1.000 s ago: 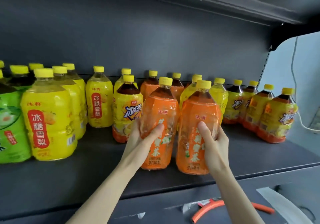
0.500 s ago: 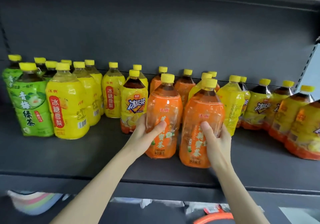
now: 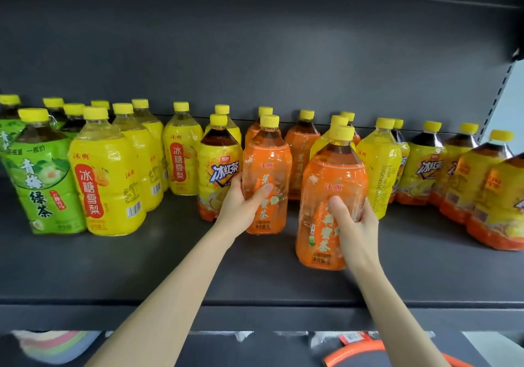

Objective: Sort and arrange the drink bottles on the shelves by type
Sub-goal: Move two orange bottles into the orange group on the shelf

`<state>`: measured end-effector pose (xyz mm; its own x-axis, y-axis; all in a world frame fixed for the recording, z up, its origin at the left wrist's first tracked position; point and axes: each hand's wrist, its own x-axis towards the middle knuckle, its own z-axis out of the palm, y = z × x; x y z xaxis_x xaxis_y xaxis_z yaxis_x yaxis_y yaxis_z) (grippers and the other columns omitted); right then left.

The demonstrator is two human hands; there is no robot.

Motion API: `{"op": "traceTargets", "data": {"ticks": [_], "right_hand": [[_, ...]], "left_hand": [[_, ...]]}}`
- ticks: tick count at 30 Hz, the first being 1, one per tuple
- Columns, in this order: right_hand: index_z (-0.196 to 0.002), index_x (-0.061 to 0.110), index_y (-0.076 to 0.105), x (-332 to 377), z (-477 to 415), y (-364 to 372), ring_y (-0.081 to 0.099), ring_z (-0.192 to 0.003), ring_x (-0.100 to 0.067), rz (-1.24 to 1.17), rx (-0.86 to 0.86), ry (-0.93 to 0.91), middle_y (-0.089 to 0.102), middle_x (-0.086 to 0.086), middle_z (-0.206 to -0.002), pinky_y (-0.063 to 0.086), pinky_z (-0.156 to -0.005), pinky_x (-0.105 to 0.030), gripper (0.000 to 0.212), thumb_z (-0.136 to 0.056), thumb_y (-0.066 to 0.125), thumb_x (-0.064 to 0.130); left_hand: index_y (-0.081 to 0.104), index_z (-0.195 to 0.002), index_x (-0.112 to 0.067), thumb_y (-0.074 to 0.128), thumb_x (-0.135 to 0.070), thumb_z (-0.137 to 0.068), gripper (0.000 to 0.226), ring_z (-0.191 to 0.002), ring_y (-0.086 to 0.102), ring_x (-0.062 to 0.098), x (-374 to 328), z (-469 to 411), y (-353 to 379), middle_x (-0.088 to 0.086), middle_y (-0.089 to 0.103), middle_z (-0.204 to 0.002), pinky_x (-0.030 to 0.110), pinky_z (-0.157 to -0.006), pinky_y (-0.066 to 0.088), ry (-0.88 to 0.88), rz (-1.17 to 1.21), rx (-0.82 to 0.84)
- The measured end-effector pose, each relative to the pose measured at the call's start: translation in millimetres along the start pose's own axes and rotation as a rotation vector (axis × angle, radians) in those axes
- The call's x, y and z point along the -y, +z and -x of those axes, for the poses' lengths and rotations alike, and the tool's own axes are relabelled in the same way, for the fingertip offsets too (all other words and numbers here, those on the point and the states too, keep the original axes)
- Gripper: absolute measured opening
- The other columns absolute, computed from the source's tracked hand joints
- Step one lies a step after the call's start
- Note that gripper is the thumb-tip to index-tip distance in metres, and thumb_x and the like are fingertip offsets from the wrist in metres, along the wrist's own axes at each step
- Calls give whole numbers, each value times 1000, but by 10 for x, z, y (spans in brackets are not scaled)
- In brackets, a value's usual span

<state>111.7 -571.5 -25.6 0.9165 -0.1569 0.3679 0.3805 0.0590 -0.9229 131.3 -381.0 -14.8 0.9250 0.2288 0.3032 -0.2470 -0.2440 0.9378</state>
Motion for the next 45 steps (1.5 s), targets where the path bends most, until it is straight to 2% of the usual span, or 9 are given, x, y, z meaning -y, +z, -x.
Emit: {"op": "traceTargets", "data": {"ticks": [5,10,14,17,22,29,37,42,45], "right_hand": [[-120,26,55,-33,-17,7,70,-93,-12,6,-14,-15,70,4,-108,54,-72,-24,79,-52,65,64],[-118,28,56,-55,-44,13,71,-90,-10,11,-13,-18,70,5,-107,55,-68,-20,76,-52,66,64],[-118,27,56,-60,-46,22,71,-88,-8,3,-12,-21,71,5,-105,55,-64,-17,75,-53,66,63],[-118,27,56,-59,-45,25,71,-87,-6,-5,-5,-23,70,6,-105,55,-61,-15,75,-52,66,63],[-121,26,55,-77,-58,20,71,-91,-11,9,-11,-17,70,5,-107,56,-71,-23,81,-51,66,64],[-120,28,55,-83,-68,13,71,-89,-8,12,0,-12,70,7,-107,56,-70,-22,80,-50,65,65],[-112,35,56,-92,-62,3,71,-91,-8,-4,19,-13,71,7,-104,57,-69,-22,67,-52,67,63],[-120,27,55,-95,-57,1,71,-91,-11,0,12,-27,70,5,-107,57,-72,-23,79,-52,67,64],[-120,29,54,-87,-50,-7,70,-94,-13,7,18,-32,69,4,-109,57,-76,-29,78,-52,66,65]], "left_hand": [[31,-138,-18,63,-38,-86,64,-111,50,12,65,-133,-17,-4,51,-126,29,-91,41,-8,55,-35],[35,-136,-20,63,-40,-86,61,-119,51,15,149,-257,-39,-2,52,-131,36,-99,43,-5,72,-39],[35,-138,-21,59,-39,-89,58,-112,49,9,167,-298,-12,-6,50,-127,27,-90,41,18,58,-43],[33,-141,-22,57,-43,-89,61,-121,49,15,202,-366,41,-3,49,-136,29,-92,41,3,57,-45],[26,-145,-26,53,-48,-89,65,-127,45,19,231,-414,126,-2,44,-141,31,-93,40,-24,48,-49],[22,-147,-26,50,-45,-92,65,-130,41,21,274,-526,139,0,39,-145,35,-99,38,-15,17,-31],[26,-145,-21,51,-43,-92,63,-127,45,21,322,-557,168,3,44,-142,36,-100,40,24,-4,-64],[30,-143,-21,54,-44,-90,62,-125,48,21,260,-529,142,2,47,-139,34,-95,41,-10,-40,-50],[34,-141,-17,56,-37,-91,58,-125,49,22,195,-422,97,4,50,-138,36,-99,43,27,-145,-127]]}}
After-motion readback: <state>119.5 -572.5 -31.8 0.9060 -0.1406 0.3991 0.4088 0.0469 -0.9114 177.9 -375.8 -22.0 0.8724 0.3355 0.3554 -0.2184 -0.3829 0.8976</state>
